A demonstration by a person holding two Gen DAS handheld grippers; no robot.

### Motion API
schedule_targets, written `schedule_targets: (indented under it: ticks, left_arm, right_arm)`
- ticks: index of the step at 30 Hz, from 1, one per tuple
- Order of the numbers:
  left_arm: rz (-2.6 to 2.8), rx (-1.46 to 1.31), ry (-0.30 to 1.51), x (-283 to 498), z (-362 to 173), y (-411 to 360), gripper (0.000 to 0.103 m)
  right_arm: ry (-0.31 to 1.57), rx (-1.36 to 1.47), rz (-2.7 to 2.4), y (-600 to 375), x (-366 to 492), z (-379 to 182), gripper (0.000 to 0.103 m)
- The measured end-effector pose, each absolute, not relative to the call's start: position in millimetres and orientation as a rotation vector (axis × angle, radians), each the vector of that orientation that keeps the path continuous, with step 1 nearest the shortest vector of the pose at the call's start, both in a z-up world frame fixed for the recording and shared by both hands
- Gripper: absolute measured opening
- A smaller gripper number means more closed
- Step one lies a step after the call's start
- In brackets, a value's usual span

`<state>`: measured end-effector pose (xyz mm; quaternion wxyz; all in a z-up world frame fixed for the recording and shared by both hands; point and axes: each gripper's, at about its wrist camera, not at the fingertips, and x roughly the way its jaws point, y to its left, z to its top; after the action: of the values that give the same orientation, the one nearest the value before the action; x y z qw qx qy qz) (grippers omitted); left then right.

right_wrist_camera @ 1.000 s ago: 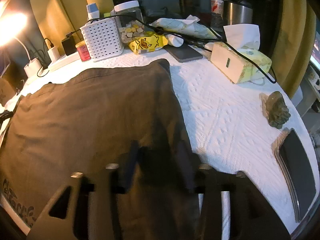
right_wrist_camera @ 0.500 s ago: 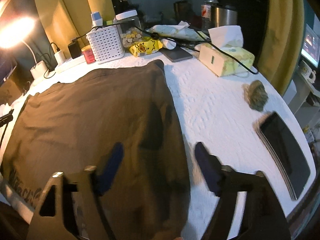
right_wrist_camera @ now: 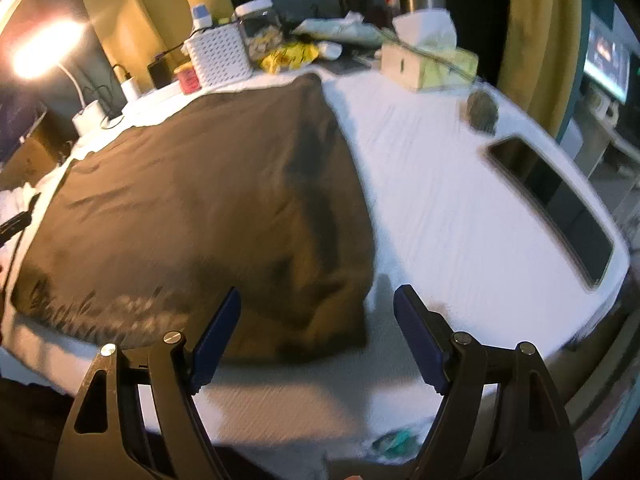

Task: Fold small clothes
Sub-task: 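Grasp the shirt's folded edge with the right gripper and fold it inward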

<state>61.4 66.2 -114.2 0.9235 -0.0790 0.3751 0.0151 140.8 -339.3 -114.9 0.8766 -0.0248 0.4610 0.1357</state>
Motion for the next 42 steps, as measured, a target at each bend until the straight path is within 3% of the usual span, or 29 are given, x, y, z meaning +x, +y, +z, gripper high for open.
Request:
schedule_targets:
  ticks: [2,4,42]
  left_arm:
    - [0.039,-0.160,0.762,57.2,-114.0,65.7,0.090]
    - [0.042,-0.162,0.744,52.8,-112.5,65.3,0.093]
    - [0.128,-0.224,0.749,79.6,-107.5,108.6,0.093]
  right_arm:
    - [0.969,-0.044,0.283,-337.6,132.0,-117.3,0.082]
    - [0.972,-0.026,0.286,-337.5,124.6,-119.2,0.082]
    - [0.875,0.171,0.266,-276.9,228.0,-121.3,0.081]
